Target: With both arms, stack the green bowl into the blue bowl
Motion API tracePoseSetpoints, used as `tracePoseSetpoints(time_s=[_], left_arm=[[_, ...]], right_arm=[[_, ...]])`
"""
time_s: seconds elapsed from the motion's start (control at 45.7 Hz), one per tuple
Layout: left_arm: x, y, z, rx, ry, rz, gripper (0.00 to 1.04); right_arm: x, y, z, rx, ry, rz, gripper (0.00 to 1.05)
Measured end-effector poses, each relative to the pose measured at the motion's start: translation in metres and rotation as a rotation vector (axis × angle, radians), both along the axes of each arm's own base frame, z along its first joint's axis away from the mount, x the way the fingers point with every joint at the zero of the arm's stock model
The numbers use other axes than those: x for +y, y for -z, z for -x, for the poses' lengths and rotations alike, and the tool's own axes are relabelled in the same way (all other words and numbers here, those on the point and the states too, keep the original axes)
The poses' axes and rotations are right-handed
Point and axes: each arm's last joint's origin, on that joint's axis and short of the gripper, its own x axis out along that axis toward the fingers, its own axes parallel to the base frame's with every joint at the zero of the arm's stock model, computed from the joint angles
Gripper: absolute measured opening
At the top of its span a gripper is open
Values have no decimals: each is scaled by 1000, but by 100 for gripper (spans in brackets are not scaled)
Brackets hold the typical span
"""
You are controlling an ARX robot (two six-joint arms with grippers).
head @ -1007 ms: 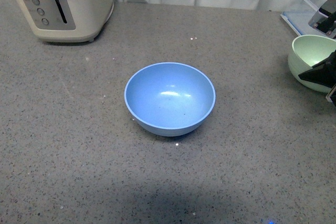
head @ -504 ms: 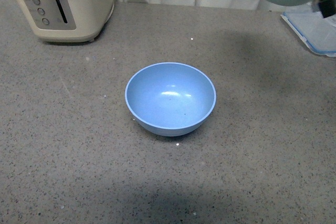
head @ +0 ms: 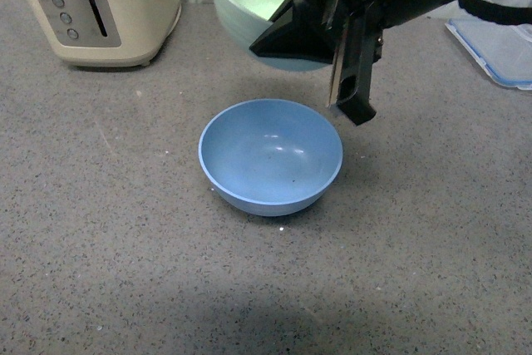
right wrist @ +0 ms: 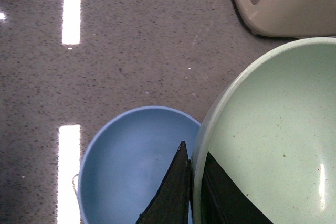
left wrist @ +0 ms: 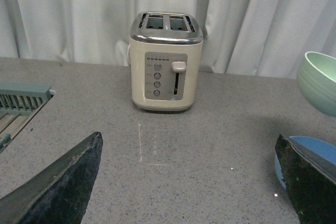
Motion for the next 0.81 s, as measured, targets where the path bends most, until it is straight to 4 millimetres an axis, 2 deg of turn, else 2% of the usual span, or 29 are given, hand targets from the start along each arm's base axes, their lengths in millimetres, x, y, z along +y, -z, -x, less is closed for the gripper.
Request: tracePoseSetpoints(time_s=[0.219, 0.46, 0.526, 0.81], left_arm=[[0, 0, 0, 0, 0, 0, 98], [0, 0, 0, 0, 0, 0, 98], [0, 0, 0, 0, 0, 0, 98], [0, 0, 0, 0, 0, 0, 98]], right_arm=[[12, 16, 15, 59, -35, 9, 2], [18, 37, 18, 108, -39, 26, 2], [18, 38, 18, 105, -32, 31, 2], [14, 34, 15, 90, -4, 38, 41]])
